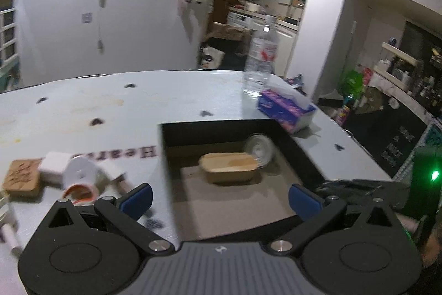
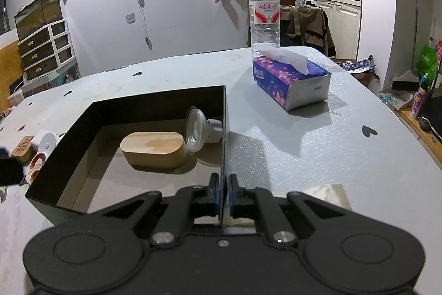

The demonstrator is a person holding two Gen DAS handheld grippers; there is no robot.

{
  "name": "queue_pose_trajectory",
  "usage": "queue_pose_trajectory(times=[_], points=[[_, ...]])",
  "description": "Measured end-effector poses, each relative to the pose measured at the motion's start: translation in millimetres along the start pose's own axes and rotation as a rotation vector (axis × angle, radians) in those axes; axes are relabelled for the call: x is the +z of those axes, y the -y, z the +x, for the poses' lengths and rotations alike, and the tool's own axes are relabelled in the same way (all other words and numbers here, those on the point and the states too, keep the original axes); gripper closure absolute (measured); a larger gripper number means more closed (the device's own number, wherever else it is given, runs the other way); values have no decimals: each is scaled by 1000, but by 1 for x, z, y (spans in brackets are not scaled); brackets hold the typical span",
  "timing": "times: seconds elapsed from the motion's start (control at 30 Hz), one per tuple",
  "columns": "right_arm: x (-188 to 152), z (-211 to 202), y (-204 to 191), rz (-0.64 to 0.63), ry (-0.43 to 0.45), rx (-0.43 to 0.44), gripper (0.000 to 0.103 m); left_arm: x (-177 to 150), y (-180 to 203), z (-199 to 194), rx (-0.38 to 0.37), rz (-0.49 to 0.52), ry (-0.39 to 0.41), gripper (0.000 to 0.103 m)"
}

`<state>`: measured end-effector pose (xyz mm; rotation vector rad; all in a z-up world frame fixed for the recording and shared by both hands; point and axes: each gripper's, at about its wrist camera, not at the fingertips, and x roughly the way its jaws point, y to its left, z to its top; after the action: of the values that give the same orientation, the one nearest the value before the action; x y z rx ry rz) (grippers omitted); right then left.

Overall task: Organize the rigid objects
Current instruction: 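Move the left gripper to the white soap dish and grasp it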

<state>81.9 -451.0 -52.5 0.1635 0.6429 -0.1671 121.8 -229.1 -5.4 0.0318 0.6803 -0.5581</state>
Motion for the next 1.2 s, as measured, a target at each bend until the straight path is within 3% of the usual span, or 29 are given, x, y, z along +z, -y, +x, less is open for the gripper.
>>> queue_pose_trajectory(times=[0.27,0.57,0.8,0.97,1.2], points=[[0,0,0,-4,1,-5,96,-33,-56,-20,146,-71,34,0],[0,-1,-3,-16,1,-18,96,-58,-136,-36,353,-232,103,0],[0,-1,-5,-20,1,-23,96,-63,-187,-39,511,-325,160,18],[0,-2,-5,-23,1,-27,96,-60,-213,-26,559,-298,136,22],[0,-2,-5,-24,1,-29,96,-59,-228,-3,551,-296,64,24]])
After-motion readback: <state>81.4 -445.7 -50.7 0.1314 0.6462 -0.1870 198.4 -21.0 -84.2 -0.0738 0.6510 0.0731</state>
